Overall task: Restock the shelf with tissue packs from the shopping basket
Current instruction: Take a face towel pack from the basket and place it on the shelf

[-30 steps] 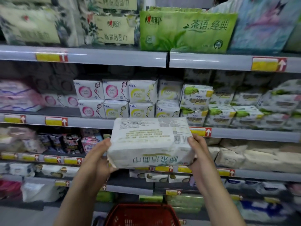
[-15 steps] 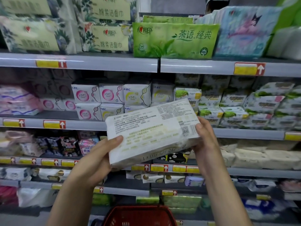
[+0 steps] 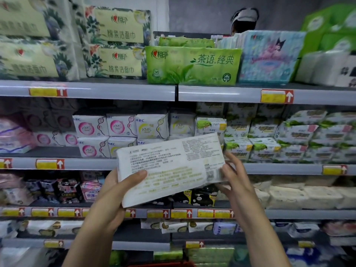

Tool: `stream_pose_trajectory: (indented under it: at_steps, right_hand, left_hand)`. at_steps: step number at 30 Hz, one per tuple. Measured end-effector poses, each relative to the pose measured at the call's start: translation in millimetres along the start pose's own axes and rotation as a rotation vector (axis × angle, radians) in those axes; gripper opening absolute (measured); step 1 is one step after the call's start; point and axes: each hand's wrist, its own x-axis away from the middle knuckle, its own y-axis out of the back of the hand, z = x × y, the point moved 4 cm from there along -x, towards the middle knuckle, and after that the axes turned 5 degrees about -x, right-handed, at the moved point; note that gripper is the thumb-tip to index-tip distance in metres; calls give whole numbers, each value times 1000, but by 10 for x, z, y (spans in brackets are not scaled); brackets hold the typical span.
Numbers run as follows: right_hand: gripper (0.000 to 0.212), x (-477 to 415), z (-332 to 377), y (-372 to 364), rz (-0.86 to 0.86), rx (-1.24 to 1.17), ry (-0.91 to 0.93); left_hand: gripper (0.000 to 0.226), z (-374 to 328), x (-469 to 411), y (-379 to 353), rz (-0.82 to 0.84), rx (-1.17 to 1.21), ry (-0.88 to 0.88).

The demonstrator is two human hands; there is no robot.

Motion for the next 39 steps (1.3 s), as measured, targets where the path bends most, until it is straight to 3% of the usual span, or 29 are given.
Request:
stream_pose_trajectory:
  at_steps: [5,8,11,15,17,22,24,27,32,35,39]
  right_hand:
    - [74,-50,-62,61,30,-56,-184]
    - [67,-146,-4,58,23,-118,-267]
    - [81,-211,72,96,16,-98,-293]
    - [97,-246,80,149,-62,-33,-264]
    - [106,-230,56,158,-71,-15,-261]
    - [58,-159,58,146,-86,-4,-186]
    - [58,-128,72,131,-106,13,-146]
    - [62,-101,69,110,-132,45,-83]
    - [64,-40,124,77,-119,144,-1]
    - [58,-1,131,97,-105,109,32]
    - [56,63,148,103,-41,94,65]
  left_hand:
    - [109,-83,77,-20,-59,-307,-197]
    - [104,-183,131,-146,3,-495,-324]
    - [104,-241,69,-212,110,-693,-458]
    - [119,-115,-106,-68,50,-938,-528]
    - [114,-80,-132,-24,47,-901,-481]
    - [107,-90,-137,-1,20,-929,-469]
    - [108,-116,-88,-23,40,-894,-437]
    - [116,-129,47,-64,86,-681,-242]
    - [92,-103,23,-38,87,-466,-179]
    - [88,-64,-45,11,96,-443,-135]
    - [64,-77,-24,13,-11,-443,-129]
